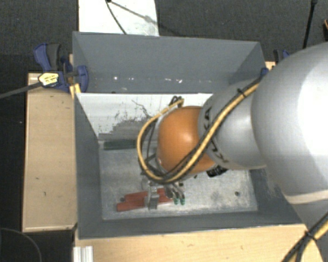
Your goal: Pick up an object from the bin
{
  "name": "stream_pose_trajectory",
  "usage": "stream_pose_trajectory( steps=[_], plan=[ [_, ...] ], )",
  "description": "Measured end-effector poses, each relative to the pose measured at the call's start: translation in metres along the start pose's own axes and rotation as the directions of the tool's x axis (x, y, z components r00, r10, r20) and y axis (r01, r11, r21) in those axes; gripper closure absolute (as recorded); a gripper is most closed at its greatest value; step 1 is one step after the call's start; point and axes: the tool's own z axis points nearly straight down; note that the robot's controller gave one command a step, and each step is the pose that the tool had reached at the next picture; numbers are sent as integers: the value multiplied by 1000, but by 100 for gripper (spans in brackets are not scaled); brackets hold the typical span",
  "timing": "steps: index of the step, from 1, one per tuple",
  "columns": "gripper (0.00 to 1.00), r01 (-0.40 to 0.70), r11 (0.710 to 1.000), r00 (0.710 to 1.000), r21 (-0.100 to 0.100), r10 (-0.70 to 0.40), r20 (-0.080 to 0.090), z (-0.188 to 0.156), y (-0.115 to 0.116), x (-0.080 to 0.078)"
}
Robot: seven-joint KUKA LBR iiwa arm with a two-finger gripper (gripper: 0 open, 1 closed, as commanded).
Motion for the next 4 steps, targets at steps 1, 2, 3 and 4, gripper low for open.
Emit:
stream_pose_trajectory(
  steps=[1, 2, 3, 4],
  plan=[
    [100, 264, 965, 965, -4, -264, 7, -2, -26, 0],
    [100, 286, 958, 958, 2, -286, 0, -40, -41, 13],
    [0, 282, 959, 959, 1, -282, -4, -38, -41, 14],
    [0, 188, 982, 982, 2, -188, 6, 2, -56, 15]
  ],
)
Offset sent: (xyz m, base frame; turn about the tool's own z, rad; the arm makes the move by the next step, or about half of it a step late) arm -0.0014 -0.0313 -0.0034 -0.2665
